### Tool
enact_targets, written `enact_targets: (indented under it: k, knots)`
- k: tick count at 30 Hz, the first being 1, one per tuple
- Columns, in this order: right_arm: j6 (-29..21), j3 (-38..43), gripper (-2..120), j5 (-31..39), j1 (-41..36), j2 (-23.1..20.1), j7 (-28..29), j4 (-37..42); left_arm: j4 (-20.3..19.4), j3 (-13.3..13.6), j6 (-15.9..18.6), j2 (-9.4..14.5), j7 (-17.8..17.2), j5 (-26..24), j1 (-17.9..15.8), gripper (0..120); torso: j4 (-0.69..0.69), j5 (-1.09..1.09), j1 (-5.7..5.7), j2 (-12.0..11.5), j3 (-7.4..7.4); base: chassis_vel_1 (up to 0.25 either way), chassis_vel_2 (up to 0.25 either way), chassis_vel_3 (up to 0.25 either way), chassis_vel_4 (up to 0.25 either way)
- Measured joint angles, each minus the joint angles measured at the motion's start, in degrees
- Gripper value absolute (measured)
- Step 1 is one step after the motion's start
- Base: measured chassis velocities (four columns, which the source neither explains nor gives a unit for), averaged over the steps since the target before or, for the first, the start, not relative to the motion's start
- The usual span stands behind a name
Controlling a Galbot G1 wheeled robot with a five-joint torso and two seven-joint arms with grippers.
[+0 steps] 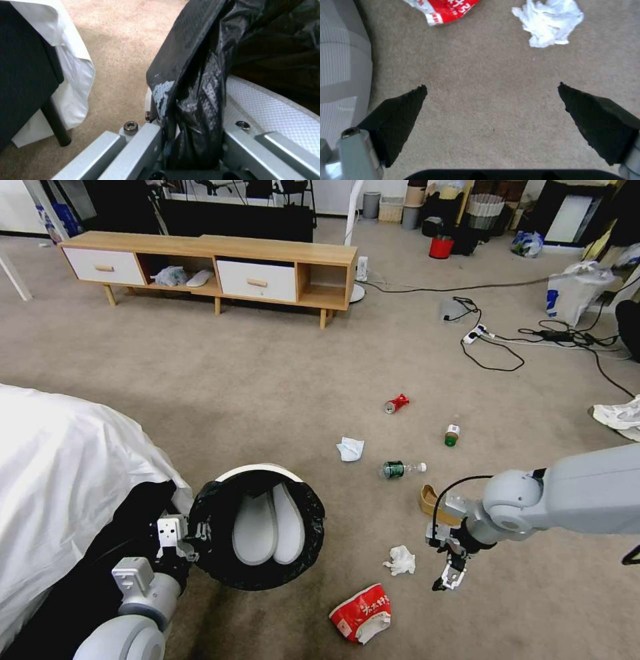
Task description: Pick up the trash bin and place the garbage on the floor into it.
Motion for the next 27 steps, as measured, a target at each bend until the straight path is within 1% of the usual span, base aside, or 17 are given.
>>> enact_targets:
  k: [2, 4, 9, 11, 16, 19, 27]
  knots:
    - [0.00, 0.23, 100, -0.10, -0.79, -0.85, -0.12, -0.44, 0.05, -0.02, 0.00, -0.27, 0.00, 0.07, -0.03, 1, 0.01, 0.01, 0.00, 0.00, 0.00, 0.000, 0.000, 0.000, 0.000]
    - [0.00, 0.69, 100, -0.67, -2.50, -2.81, -0.68, -1.74, 0.08, -0.03, -0.01, -0.90, 0.00, 0.30, -0.02, 1, 0.02, 0.00, 0.00, 0.00, 0.00, 0.000, 0.000, 0.000, 0.000]
    - [-0.01, 0.84, 100, -1.69, -4.11, -4.50, -1.21, -3.11, 0.21, -0.21, -0.16, -1.57, 0.09, 0.72, -0.03, 1, 0.03, 0.01, 0.00, 0.00, 0.00, 0.000, 0.000, 0.000, 0.000]
    - [0.07, 0.37, 100, -2.70, -4.96, -5.65, -1.72, -4.39, 0.31, -0.51, -0.23, -2.05, 0.19, 0.83, -0.11, 1, 0.00, 0.01, 0.00, 0.00, 0.00, 0.000, 0.000, 0.000, 0.000]
    - [0.12, 0.34, 100, -2.93, -6.03, -7.23, -2.11, -5.38, 0.42, -0.97, -0.29, -2.32, 0.26, 0.85, -0.16, 1, 0.00, 0.00, 0.00, 0.00, 0.00, 0.000, 0.000, 0.000, 0.000]
    - [0.12, 0.52, 100, -3.13, -7.19, -9.04, -2.21, -6.39, 0.43, -1.24, -0.33, -2.43, 0.28, 0.85, -0.16, 1, 0.03, 0.00, 0.00, 0.00, 0.00, 0.000, 0.000, 0.000, 0.000]
    - [0.11, 0.45, 100, -3.71, -9.63, -12.44, -2.21, -8.14, 0.61, -1.52, -0.53, -3.04, 0.42, 0.81, -0.19, 1, 0.01, 0.00, 0.00, 0.00, 0.00, 0.000, 0.000, 0.000, 0.000]
